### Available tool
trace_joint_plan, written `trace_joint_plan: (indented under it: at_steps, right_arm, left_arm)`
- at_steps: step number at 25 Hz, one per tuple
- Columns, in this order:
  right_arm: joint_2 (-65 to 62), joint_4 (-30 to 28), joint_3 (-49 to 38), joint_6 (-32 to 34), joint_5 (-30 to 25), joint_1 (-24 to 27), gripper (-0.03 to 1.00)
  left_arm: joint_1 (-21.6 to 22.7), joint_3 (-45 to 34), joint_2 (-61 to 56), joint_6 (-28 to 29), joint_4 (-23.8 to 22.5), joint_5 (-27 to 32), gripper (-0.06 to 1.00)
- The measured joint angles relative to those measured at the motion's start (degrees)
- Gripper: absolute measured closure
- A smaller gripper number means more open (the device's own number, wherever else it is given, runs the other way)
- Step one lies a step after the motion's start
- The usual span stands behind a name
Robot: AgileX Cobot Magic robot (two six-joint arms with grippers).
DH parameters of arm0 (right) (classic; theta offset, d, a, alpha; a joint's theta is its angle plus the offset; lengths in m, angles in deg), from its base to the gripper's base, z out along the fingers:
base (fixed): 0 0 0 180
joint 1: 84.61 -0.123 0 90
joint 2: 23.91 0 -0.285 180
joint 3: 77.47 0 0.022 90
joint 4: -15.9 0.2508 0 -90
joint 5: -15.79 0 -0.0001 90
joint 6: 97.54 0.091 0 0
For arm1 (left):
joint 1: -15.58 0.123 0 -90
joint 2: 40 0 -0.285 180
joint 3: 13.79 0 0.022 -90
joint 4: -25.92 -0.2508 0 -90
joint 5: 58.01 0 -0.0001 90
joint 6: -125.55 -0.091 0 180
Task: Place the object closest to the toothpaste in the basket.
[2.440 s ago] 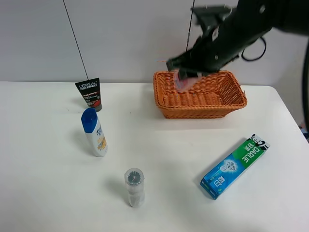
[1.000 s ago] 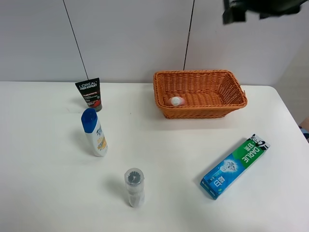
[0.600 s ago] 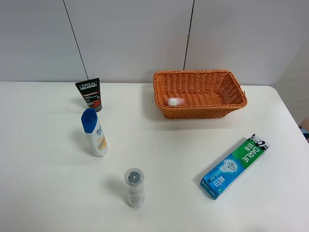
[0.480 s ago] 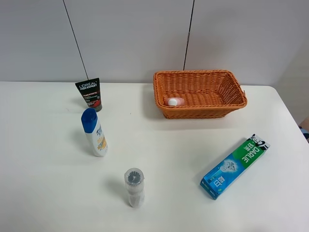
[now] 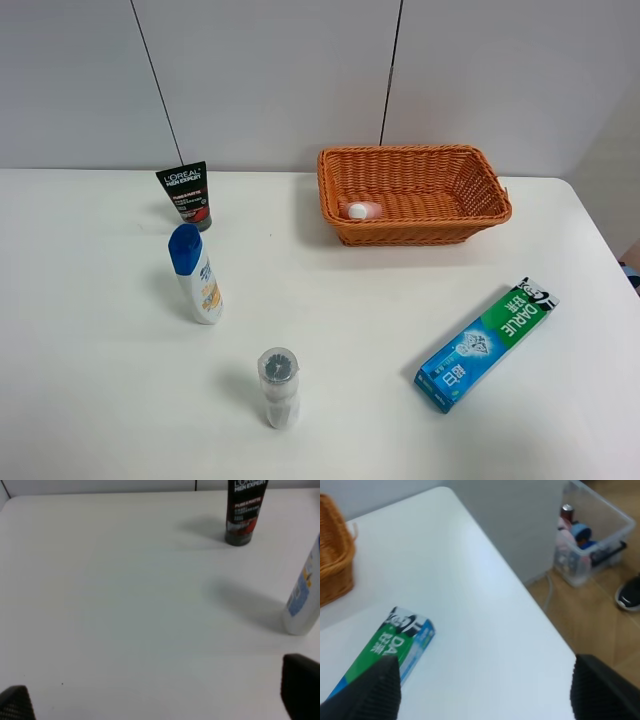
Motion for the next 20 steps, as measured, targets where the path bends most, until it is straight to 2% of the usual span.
trace_joint_plan:
  at_steps: [3,7,20]
  right_arm:
    - [-1.87,3.36,-3.77,-4.79,0.82,0.46,0.30]
    - [-1.87,5.21,-4.80,-7.32,2.14,0.46,0.30]
    - [-1.87,6.82,-4.93,-9.33,2.30,0.46,0.30]
  left_arm:
    - [0.00,0.00,0.00,0.00,0.00,0.00,-0.05]
    - [0.00,0.00,0.00,0.00,0.00,0.00,-0.05]
    - [0.00,0.00,0.00,0.00,0.00,0.00,-0.05]
